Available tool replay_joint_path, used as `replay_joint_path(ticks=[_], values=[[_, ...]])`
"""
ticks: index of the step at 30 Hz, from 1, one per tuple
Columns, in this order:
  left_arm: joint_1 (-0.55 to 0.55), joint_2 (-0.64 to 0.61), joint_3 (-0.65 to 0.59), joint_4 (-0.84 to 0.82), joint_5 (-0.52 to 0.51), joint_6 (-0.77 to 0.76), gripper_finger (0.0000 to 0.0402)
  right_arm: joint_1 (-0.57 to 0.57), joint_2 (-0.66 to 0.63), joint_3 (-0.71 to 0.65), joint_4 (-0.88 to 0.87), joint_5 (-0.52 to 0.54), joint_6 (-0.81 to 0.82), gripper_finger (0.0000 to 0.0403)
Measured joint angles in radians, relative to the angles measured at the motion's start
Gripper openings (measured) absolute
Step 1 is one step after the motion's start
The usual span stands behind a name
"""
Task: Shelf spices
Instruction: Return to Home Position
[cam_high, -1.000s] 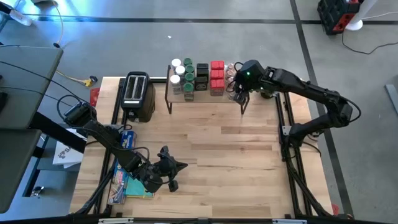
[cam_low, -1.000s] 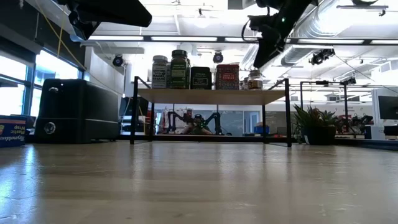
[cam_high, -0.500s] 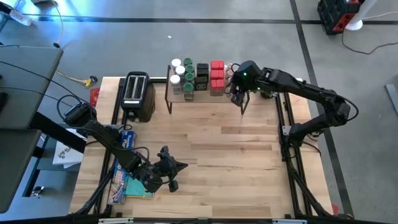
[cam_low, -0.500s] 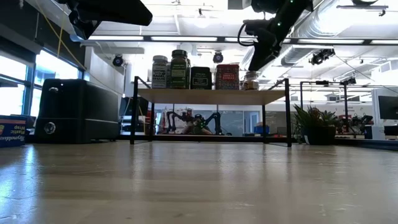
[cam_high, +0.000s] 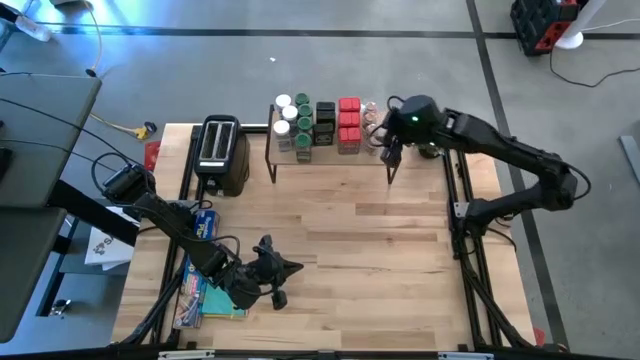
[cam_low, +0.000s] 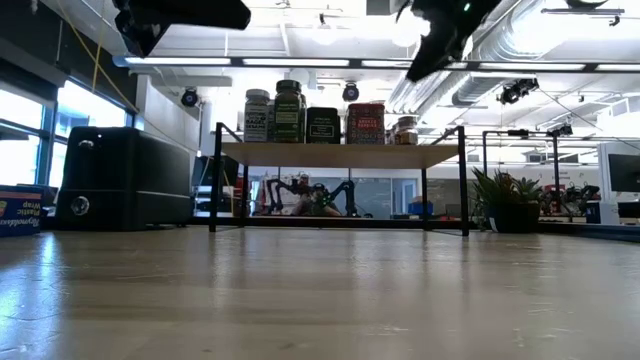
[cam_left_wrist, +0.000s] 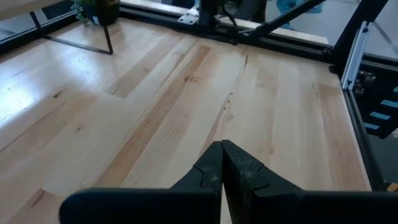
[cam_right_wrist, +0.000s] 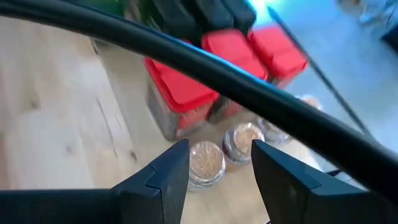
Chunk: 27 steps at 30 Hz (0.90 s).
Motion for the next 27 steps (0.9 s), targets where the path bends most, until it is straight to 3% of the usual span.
replay_joint_path(ticks=[4, 9, 13, 16, 21, 27], values=[[0.002, -0.025, 0.0, 0.028, -0.02, 0.03, 0.0, 0.062, -0.101, 0.0, 0.003, -0.009, 0.034, 0.0167], [0.009, -0.162, 0.0, -0.026, -0.052, 0.106, 0.0, 0.204, -0.233, -0.063, -0.001, -0.076, 0.047, 0.0167], [0.021, -0.334, 0.0, -0.236, -0.05, 0.158, 0.0, 0.307, -0.371, -0.205, 0.004, -0.109, 0.108, 0.0167], [0.021, -0.486, 0.0, -0.471, -0.123, 0.094, 0.0, 0.372, -0.49, -0.342, 0.038, -0.109, 0.218, 0.0167], [0.015, -0.697, -0.001, -0.762, -0.235, -0.039, 0.0, 0.47, -0.688, -0.588, 0.264, -0.115, 0.375, 0.0167], [-0.013, -0.889, -0.131, -0.783, -0.264, -0.064, 0.0, 0.551, -0.868, -0.847, 0.578, -0.115, 0.424, 0.0167]])
